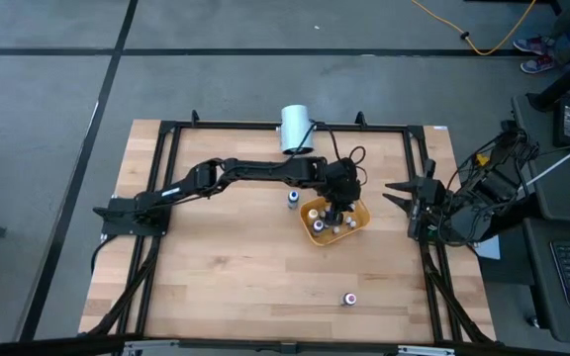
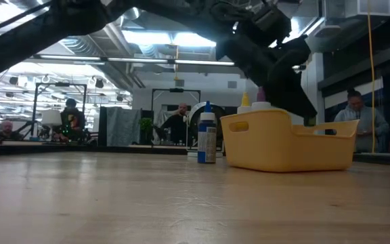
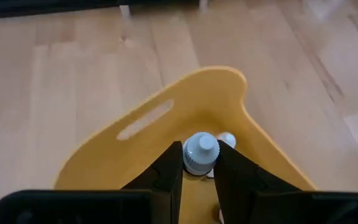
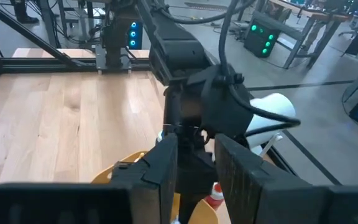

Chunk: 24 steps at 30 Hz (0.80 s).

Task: Pick & Place food coloring
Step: Put the small green food coloring bottle into the yellow bin

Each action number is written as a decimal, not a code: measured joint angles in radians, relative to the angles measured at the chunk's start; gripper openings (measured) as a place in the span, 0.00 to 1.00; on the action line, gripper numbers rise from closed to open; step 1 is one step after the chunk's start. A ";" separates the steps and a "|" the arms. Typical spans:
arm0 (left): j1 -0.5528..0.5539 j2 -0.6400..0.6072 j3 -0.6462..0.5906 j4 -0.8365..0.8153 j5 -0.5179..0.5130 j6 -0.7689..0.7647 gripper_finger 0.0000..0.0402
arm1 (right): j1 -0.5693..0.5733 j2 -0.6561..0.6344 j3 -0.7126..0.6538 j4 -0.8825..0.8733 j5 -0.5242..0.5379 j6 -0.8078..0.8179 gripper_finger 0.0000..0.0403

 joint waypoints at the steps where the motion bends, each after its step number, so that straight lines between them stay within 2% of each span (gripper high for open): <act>1: 0.000 0.001 0.000 0.004 0.000 0.000 0.17 | 0.000 0.000 0.000 -0.001 0.000 -0.001 0.27; 24: 0.000 0.059 0.001 0.052 -0.042 0.034 0.17 | 0.000 0.000 0.000 -0.014 -0.001 -0.004 0.27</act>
